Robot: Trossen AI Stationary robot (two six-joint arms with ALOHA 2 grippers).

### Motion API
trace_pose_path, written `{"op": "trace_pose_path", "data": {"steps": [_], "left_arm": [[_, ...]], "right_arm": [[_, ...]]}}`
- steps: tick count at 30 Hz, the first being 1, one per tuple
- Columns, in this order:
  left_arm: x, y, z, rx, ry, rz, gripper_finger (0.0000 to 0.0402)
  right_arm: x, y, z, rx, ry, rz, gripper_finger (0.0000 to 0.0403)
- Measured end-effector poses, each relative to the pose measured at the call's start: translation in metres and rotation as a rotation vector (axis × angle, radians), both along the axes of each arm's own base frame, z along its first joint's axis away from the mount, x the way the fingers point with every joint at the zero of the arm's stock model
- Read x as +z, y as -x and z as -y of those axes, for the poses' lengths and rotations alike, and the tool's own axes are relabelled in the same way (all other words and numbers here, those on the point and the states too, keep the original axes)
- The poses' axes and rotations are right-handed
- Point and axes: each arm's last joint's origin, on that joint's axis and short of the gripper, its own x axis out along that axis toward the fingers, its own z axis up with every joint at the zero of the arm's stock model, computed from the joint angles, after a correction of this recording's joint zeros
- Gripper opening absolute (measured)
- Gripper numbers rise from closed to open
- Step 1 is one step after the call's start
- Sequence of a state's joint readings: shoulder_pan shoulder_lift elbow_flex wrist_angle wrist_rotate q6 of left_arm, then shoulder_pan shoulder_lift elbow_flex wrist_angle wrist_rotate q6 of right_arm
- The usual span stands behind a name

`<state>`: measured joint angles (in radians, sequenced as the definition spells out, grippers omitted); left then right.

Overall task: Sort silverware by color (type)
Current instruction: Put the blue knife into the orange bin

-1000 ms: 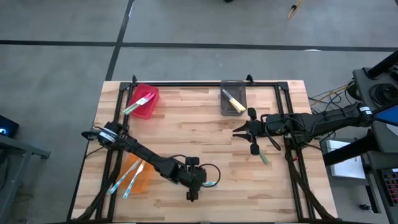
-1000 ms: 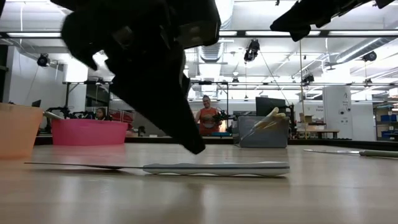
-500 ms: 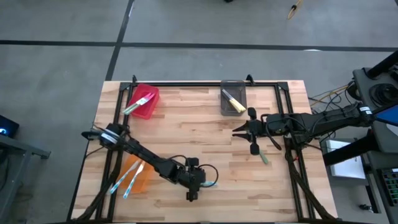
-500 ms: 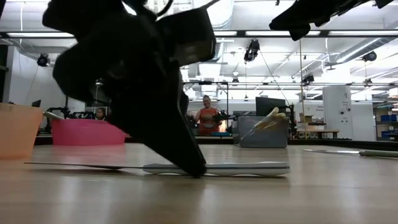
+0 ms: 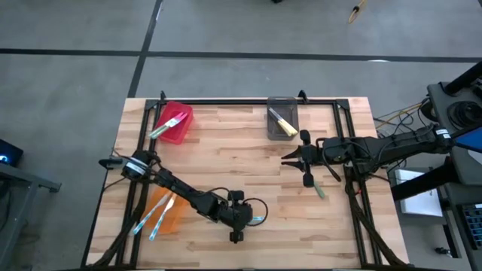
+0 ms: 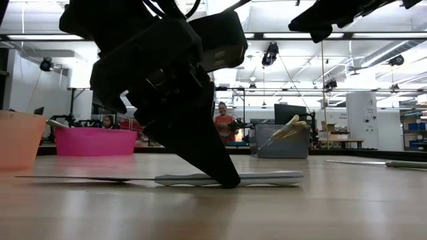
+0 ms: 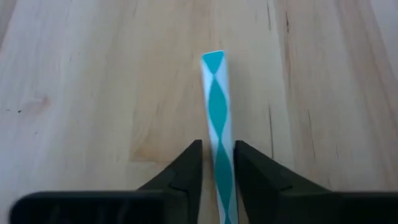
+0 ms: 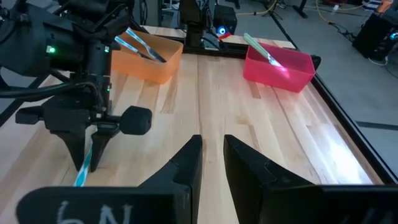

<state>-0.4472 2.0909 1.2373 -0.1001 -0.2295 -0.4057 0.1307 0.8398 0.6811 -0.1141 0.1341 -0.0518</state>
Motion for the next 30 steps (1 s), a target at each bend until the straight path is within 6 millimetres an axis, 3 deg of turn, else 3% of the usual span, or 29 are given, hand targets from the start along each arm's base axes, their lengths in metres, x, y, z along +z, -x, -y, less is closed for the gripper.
{"op": "trace_pose_path", "data": {"steps": [5,13,22,27,30], "left_arm": [[0.000,0.000,-0.002,0.007,-0.001,-0.006,0.0015],[0.021,0.008,-0.011,-0.080,-0.145,-0.022,0.0012],[0.070,0.017,-0.028,-0.087,-0.299,0.057,0.0012],[0.109,0.027,-0.035,-0.060,-0.401,0.160,0.0012],[0.143,0.033,-0.040,0.001,-0.446,0.295,0.0012]], "right_arm": [[0.000,0.000,0.000,0.000,0.001,0.000,0.0057],[0.000,0.000,0.000,0.009,0.023,-0.001,0.0057],[0.002,-0.001,0.000,0.010,0.022,0.026,0.0057],[0.003,-0.001,0.000,0.014,0.034,0.029,0.0057],[0.003,-0.001,0.000,0.015,0.035,0.032,0.0057]]}}
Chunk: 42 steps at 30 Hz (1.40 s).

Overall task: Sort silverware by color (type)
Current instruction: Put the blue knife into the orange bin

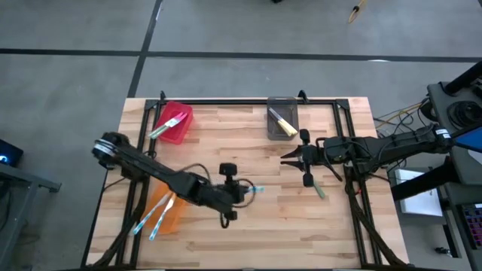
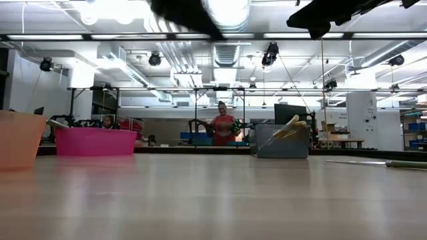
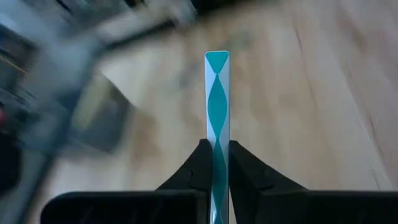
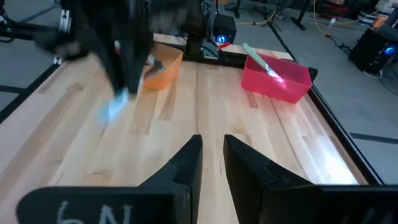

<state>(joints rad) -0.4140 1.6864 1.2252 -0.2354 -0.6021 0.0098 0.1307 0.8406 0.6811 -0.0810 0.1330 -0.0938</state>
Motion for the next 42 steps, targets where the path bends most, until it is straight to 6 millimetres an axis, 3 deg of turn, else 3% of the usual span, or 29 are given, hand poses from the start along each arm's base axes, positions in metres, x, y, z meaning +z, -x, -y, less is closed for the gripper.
{"op": "trace_pose_path", "data": {"steps": [7,12,16,19,23,31,42], "left_arm": [[0.067,0.014,0.006,-0.047,-0.082,0.356,0.0012],[0.088,0.016,0.014,-0.123,-0.136,0.514,0.0012],[0.099,0.015,0.023,-0.274,-0.104,0.661,0.0012],[0.101,0.012,0.031,-0.339,-0.142,0.754,0.0012],[0.095,0.005,0.037,-0.341,-0.206,0.809,0.0012],[0.082,-0.008,0.036,-0.178,-0.272,0.870,0.0012],[0.073,-0.021,0.021,-0.069,-0.186,0.915,0.0012]], "right_arm": [[0.005,-0.002,0.000,0.010,0.022,0.072,0.0057],[0.009,-0.004,-0.001,0.029,0.007,0.206,0.0057],[0.008,-0.004,-0.006,0.181,-0.032,0.311,0.0060],[0.010,-0.003,-0.008,0.273,-0.046,0.348,0.0080],[0.011,-0.006,-0.009,0.272,-0.046,0.376,0.0127],[0.003,-0.036,-0.015,0.349,0.027,0.457,0.0215],[-0.001,-0.082,-0.023,0.411,0.031,0.458,0.0243]]}}
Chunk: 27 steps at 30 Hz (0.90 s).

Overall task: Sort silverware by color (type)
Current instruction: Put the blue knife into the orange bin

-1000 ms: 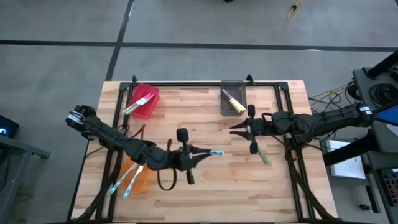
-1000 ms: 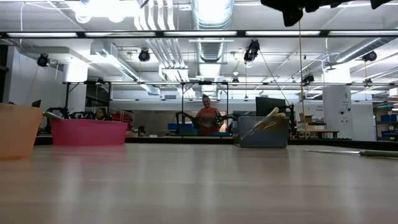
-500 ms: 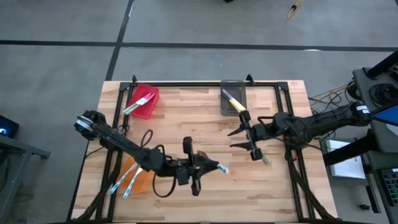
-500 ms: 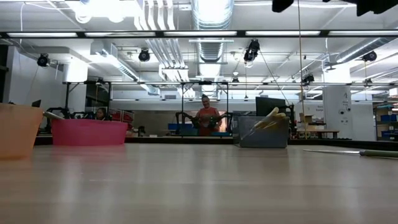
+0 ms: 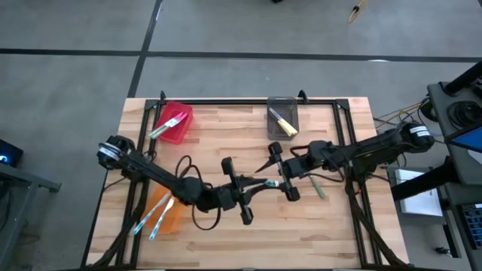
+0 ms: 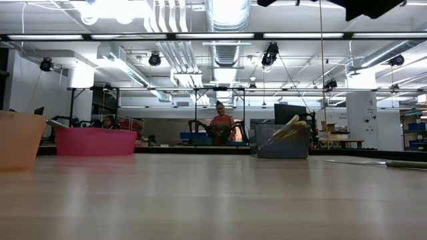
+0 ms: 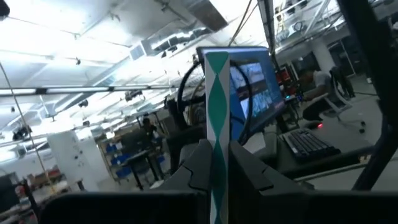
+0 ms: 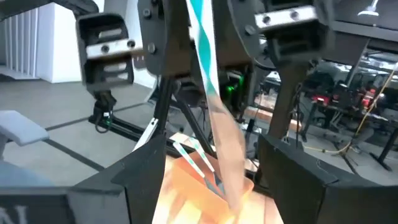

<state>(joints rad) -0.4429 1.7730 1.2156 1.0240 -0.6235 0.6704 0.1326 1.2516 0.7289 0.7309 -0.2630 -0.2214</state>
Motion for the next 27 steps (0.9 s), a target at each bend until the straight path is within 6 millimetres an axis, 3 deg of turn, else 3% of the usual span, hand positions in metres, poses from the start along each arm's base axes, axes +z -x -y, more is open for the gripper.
{"op": "trace_pose_path", "data": {"steps": [5,20,27], "left_arm": [[-0.005,-0.003,-0.001,-0.003,0.012,-0.005,0.0012],[-0.006,-0.009,-0.011,-0.042,0.005,0.006,0.0012],[-0.006,-0.010,-0.012,-0.045,0.007,0.007,0.0012]], "right_arm": [[-0.002,-0.010,-0.001,-0.003,0.001,-0.010,0.0234],[-0.001,-0.011,-0.001,-0.003,-0.001,0.006,0.0222],[0.000,-0.011,-0.001,-0.004,0.003,0.012,0.0187]]}}
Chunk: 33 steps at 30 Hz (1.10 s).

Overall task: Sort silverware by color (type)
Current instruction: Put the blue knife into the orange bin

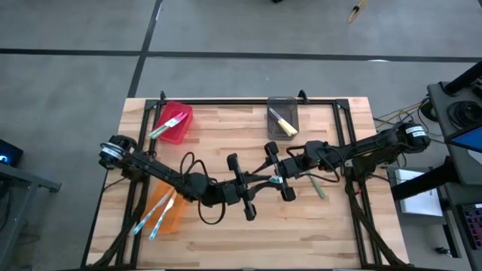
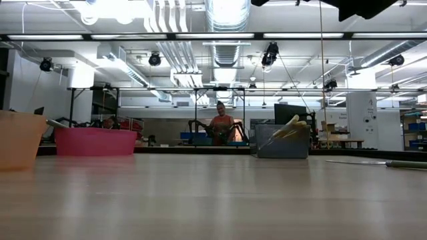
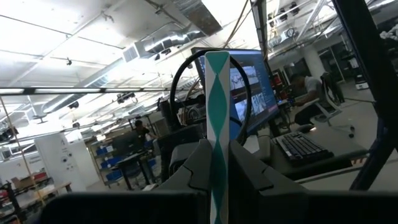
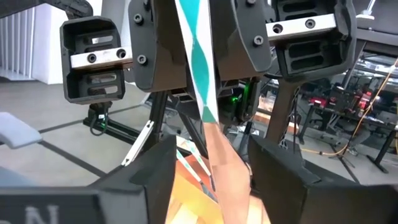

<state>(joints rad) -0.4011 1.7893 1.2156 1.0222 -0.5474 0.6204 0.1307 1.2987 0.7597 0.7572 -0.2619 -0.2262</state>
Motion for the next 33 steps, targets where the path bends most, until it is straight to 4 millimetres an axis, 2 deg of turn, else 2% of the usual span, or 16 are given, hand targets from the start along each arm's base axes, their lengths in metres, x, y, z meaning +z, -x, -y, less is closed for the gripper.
{"op": "trace_pose_path", "data": {"steps": [9,13,21,27,33], "left_arm": [[0.000,0.000,0.000,-0.007,0.017,0.008,0.0013],[-0.001,0.000,-0.001,0.017,0.047,-0.001,0.0029],[-0.001,0.001,-0.002,0.079,0.058,-0.024,0.0042],[-0.003,0.001,-0.001,0.124,0.043,-0.056,0.0043],[0.001,0.004,-0.002,0.156,0.030,-0.063,0.0045]], "right_arm": [[0.000,0.000,0.000,-0.002,0.009,0.008,0.0078],[0.000,0.001,0.000,0.005,0.028,0.002,0.0033],[0.000,0.008,0.003,-0.011,0.021,-0.096,0.0019],[0.004,0.012,0.004,-0.014,0.004,-0.098,0.0018],[0.003,0.014,0.015,-0.154,0.025,-0.182,0.0018]]}}
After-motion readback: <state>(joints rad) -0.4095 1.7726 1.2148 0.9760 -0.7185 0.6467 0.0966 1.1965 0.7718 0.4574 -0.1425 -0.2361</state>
